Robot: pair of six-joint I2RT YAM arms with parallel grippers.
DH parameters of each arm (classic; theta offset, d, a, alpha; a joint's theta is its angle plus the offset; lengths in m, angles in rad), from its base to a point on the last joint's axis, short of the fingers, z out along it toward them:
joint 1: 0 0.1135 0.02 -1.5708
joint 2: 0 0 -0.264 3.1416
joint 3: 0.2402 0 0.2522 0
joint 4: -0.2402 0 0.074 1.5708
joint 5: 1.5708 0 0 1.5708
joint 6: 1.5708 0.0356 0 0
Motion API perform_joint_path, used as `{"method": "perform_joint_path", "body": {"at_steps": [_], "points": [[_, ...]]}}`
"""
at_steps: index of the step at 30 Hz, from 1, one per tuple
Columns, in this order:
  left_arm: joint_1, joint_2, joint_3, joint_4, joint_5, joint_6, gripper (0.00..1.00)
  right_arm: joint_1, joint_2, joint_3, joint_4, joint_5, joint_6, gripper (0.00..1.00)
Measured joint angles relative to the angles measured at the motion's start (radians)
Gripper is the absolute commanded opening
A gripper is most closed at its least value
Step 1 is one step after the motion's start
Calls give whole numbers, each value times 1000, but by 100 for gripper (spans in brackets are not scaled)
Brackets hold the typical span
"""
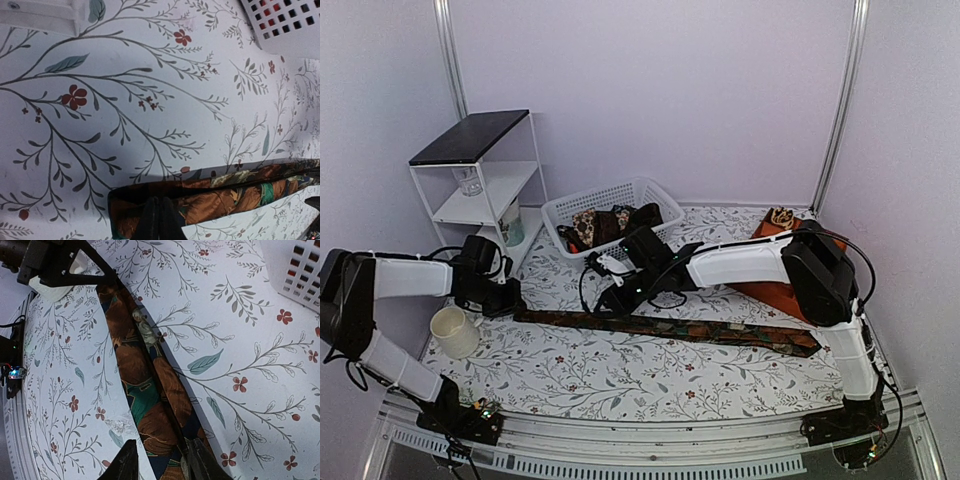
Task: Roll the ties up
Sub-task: Roll the tie at the center of the board.
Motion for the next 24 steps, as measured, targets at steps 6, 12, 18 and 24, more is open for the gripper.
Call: {"method": "perform_joint_path", "body": {"at_steps": [6,12,18,24], "points": [[0,18,-2,2,-29,14,0,5,50,20,-24,-6,-4,34],[0,26,-11,14,-33,20,0,12,87,40,-45,1,-14,33],[0,29,-12,13,-52,24,0,12,91,47,-48,24,-35,22],[0,32,-12,13,-85,39,0,12,92,46,-47,57,-50,9]]}}
